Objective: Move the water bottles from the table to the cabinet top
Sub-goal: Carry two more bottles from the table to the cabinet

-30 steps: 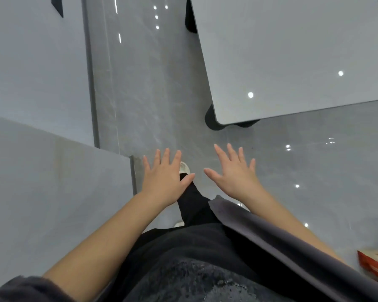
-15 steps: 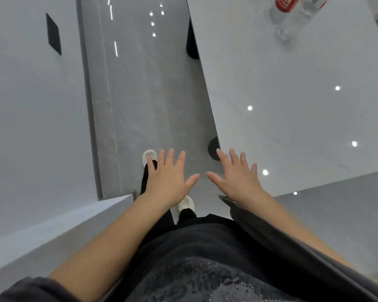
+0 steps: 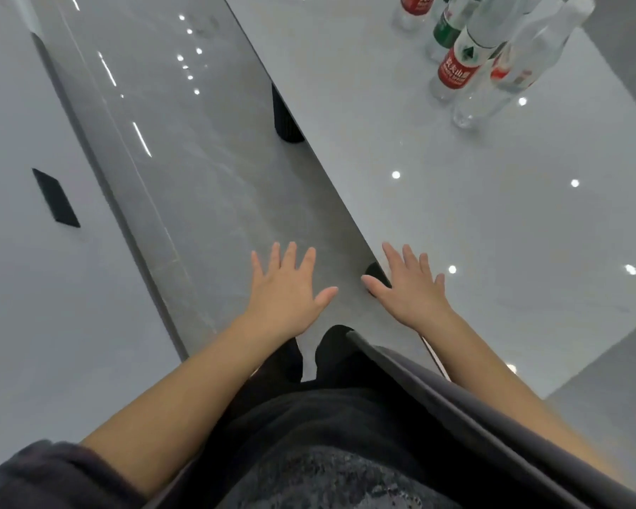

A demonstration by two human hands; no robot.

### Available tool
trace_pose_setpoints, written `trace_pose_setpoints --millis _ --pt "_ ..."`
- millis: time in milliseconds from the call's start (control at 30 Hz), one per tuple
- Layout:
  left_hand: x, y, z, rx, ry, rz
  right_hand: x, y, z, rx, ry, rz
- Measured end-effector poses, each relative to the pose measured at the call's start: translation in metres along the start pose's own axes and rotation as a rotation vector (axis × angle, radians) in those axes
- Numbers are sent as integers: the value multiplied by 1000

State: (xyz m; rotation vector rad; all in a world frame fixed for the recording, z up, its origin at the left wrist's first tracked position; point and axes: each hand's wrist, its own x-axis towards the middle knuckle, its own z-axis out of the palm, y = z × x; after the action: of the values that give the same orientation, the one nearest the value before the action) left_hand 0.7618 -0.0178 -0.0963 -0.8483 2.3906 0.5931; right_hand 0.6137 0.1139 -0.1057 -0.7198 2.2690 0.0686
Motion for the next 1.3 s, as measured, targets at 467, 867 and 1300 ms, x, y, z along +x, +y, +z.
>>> trace_pose_setpoints --millis 467,867,1300 --pt "156 24 -109 198 -21 284 113 1 -85 328 91 251" --pt "293 72 -185 131 -48 422 206 17 -154 960 501 418" --pt "381 95 -237 234 -139 645 274 16 -193 1342 1023 639"
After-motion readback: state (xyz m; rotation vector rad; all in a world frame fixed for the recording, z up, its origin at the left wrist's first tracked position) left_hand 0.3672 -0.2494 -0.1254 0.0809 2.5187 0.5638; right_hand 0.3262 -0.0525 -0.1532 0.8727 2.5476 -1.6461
